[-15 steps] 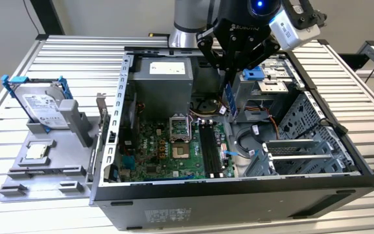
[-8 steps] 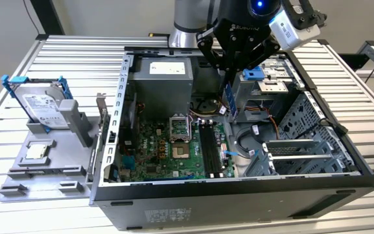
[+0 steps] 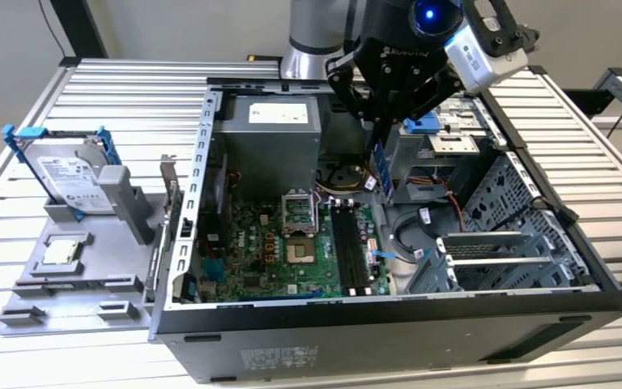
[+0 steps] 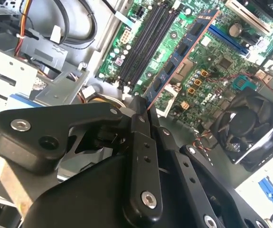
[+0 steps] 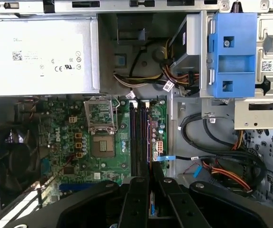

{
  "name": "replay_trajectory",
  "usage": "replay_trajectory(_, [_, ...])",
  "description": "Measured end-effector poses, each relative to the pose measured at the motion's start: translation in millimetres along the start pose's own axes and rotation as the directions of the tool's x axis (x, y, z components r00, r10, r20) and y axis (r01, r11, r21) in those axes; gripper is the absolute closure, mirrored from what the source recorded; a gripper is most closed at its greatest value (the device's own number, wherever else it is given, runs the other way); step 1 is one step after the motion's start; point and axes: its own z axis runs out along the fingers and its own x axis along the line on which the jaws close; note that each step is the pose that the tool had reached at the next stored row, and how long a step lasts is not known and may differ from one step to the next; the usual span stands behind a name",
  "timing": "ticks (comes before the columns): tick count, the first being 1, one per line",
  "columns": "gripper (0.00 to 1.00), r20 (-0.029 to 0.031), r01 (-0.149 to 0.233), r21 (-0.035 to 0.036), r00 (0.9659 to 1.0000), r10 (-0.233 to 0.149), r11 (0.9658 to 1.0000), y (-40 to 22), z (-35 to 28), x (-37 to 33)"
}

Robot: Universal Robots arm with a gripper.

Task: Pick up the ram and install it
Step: 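Insert the ram into the slot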

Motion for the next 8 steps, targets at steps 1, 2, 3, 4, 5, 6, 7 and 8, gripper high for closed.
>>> replay_trajectory(1, [1.0,0.0,0.0,0.0,1.0,0.0,1.0,0.0,1.8,0.0])
replay_trajectory(2, [1.0,0.0,0.0,0.0001,1.0,0.0,1.0,0.0,3.5,0.0])
replay_trajectory(3, [1.0,0.0,0.0,0.0002,1.0,0.0,1.0,0.0,5.5,0.0])
replay_trajectory(4, [1.0,0.0,0.0,0.0002,1.0,0.0,1.0,0.1,7.2,0.0])
replay_trajectory(5, [1.0,0.0,0.001,0.0002,1.0,-0.001,1.0,0.1,9.0,0.1])
replay_trajectory(6, [1.0,0.0,0.001,0.0001,1.0,-0.001,1.0,0.1,10.8,0.1])
replay_trajectory(7, [1.0,0.0,0.002,0.0002,1.0,-0.002,1.0,0.1,12.6,0.1])
replay_trajectory(8, [1.0,0.0,0.002,0.0001,1.0,-0.002,1.0,0.1,14.6,0.1])
